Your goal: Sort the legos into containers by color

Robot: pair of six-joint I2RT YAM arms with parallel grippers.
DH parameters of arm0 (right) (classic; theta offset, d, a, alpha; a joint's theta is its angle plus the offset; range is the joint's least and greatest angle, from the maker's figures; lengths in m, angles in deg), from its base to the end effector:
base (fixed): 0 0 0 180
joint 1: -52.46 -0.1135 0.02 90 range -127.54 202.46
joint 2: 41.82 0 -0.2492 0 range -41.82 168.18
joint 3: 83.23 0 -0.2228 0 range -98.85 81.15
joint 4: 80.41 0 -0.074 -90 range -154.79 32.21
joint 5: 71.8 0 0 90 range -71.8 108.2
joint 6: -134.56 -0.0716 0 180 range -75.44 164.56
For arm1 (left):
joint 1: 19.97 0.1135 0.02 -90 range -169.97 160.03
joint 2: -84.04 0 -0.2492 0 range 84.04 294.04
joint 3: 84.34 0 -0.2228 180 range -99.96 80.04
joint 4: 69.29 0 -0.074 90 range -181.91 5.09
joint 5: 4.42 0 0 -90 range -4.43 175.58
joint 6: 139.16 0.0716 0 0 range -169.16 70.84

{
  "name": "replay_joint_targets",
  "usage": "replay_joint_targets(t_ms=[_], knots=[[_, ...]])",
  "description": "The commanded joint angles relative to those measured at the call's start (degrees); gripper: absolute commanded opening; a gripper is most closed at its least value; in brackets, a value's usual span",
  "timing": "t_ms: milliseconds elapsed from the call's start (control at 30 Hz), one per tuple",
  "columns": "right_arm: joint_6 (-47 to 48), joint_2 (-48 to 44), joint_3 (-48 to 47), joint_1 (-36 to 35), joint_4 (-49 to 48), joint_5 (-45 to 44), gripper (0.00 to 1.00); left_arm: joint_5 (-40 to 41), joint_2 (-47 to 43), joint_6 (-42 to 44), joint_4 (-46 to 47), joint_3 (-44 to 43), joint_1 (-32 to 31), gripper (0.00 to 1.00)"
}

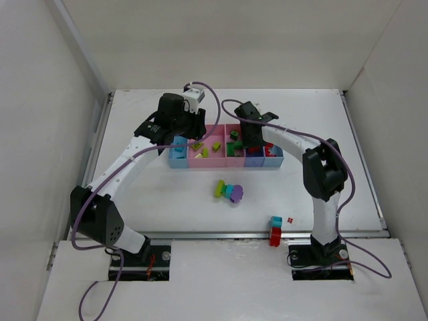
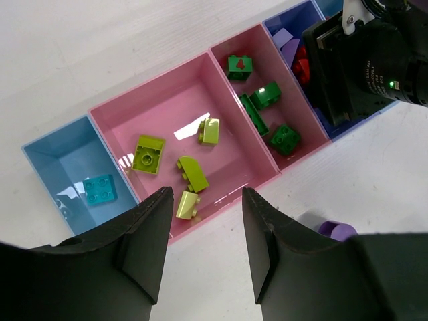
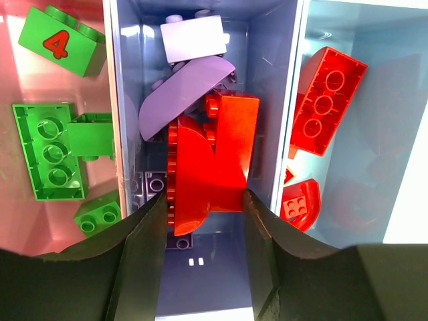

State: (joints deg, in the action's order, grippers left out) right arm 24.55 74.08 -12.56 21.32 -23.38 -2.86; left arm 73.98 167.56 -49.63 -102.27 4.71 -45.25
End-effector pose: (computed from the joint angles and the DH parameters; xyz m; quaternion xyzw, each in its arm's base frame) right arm 0.3666 0.1915 0.1860 -0.0513 0.9567 -0.0636 0.2793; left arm 0.3039 -0.1594 0.3278 0.2334 0.8104 -0.2016 0.4981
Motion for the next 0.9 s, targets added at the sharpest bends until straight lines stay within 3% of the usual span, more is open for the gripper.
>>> replay_joint_targets(t_ms=[0,100,367,467,600,667,867], knots=[[-0.82,0.21,0.99,-0.15,-1.15,1.2,0.16,-0.53,-3.11,0.38,1.98,0.54,0.4,0.43],[-0.82,-1.9,0.37,-0.15,-1.15,-0.38,0.07,-1.06,-3.11,0.38,1.98,0.54,0.4,0.43],[0.4,-11.21,-3.32,-0.77,-1.15,-8.28,0.04,-4.83,-3.11,2.13,2.51,0.54,0.4,0.43],[4.88,-15.43,-1.48,-0.77,-4.39,-7.69,0.02,-8.77,-3.11,2.84,3.74,0.54,0.4,0.49],[15.24,-23.33,6.85,-1.3,-14.92,0.45,0.0,-17.3,-3.63,6.08,6.11,-0.6,0.4,0.6],[22.69,-30.59,15.72,-1.3,-24.94,5.39,0.0,-23.78,-3.63,8.73,8.56,-1.3,0.4,0.67],[36.43,-45.73,31.54,-2.08,-42.95,19.65,0.0,-34.8,-0.74,4.79,19.71,-4.82,0.4,0.78]])
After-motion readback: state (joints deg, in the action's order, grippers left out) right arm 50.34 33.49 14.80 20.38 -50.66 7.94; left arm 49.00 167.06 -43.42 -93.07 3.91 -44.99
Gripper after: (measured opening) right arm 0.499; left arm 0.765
